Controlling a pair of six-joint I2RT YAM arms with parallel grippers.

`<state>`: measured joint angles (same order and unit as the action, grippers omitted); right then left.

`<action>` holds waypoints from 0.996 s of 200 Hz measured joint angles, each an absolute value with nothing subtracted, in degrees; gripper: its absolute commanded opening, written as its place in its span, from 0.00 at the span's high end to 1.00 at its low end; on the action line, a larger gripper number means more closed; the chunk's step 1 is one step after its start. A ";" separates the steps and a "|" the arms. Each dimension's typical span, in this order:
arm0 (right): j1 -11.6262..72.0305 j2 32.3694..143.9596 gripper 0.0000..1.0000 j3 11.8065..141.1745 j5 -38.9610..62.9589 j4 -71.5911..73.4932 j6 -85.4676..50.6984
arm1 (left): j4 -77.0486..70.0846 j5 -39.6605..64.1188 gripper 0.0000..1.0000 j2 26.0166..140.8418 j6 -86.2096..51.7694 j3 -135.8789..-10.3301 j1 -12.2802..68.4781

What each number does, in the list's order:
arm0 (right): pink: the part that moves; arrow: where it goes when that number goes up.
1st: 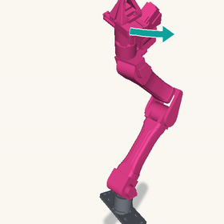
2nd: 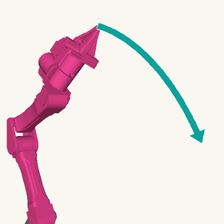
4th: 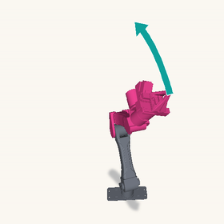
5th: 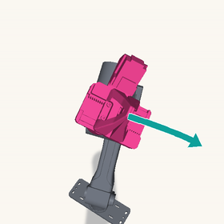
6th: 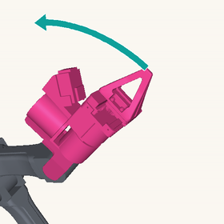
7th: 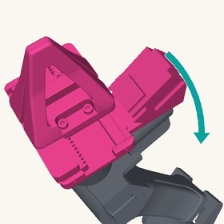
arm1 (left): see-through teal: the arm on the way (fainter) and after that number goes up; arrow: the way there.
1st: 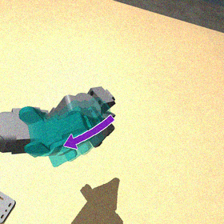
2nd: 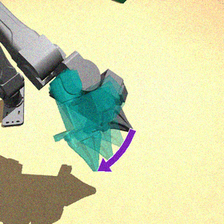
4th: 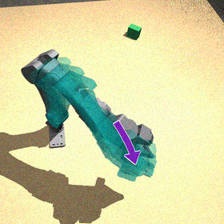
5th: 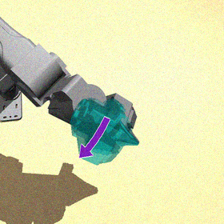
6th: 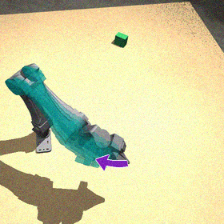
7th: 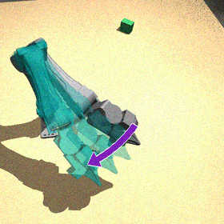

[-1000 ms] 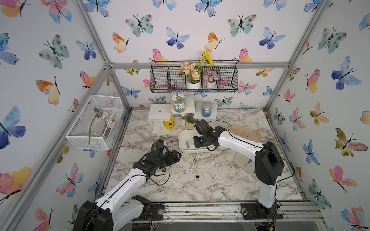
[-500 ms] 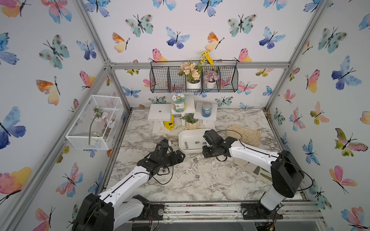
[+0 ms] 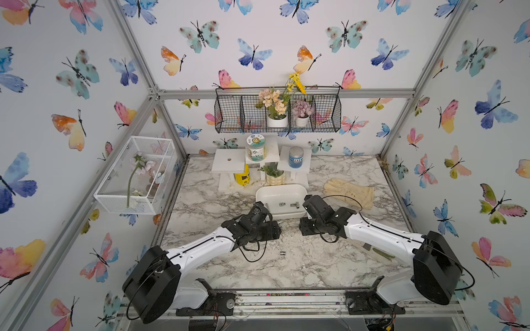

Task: Put the socket on the desktop into the storage box
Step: Pick up the socket head from the center of the board.

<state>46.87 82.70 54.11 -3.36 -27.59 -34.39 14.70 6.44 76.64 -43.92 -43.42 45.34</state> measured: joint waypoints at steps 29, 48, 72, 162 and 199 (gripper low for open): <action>46.87 79.99 0.51 52.01 -3.49 -27.55 -35.35 | 16.27 5.08 0.25 79.44 -44.62 -44.58 49.19; 46.87 77.95 0.50 50.17 -3.49 -27.27 -35.88 | 17.80 3.68 0.26 81.21 -45.15 -45.47 51.48; 46.87 75.57 0.50 48.16 -3.51 -27.14 -36.53 | 19.81 1.63 0.30 83.83 -45.98 -47.44 54.46; 46.87 69.78 0.48 43.42 -6.57 -27.75 -38.35 | 27.79 -3.20 0.48 93.73 -47.88 -55.20 59.75; 46.87 69.60 0.47 42.46 -7.62 -27.83 -38.61 | 29.52 -3.75 0.53 95.70 -48.12 -56.38 60.47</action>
<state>46.87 69.60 42.46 -7.62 -27.83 -38.61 29.52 -3.75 95.70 -48.12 -56.38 60.47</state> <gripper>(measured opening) 0.527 0.484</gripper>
